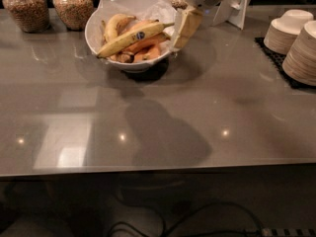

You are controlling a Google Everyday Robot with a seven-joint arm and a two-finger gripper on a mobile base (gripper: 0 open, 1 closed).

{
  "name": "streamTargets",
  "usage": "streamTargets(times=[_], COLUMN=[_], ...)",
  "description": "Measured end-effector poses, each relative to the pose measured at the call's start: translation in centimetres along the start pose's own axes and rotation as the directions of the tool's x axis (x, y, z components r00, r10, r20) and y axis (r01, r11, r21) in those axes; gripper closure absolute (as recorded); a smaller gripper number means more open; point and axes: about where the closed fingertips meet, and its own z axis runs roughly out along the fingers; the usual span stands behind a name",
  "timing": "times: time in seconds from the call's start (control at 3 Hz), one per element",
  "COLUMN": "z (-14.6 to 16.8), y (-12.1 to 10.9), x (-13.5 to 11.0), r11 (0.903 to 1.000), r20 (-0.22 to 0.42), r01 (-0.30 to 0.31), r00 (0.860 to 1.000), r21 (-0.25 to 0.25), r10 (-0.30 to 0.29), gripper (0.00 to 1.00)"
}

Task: Pick banana from white bowl

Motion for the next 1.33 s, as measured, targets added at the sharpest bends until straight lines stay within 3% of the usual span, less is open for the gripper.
streamTargets(times=[0.33, 0.67, 1.33], z=[0.0, 1.1, 6.8], y=[0.0, -0.3, -0.8], x=[0.0, 1.9, 5.1], r11=[1.0000, 0.9990, 0.9914], r20=[0.000, -0.026, -0.025], r01=[0.000, 0.045, 0.112], r00=[1.000, 0.999, 0.993], r21=[0.000, -0.003, -0.068], r10=[0.000, -0.045, -0.114], gripper=[0.00, 0.00, 0.24])
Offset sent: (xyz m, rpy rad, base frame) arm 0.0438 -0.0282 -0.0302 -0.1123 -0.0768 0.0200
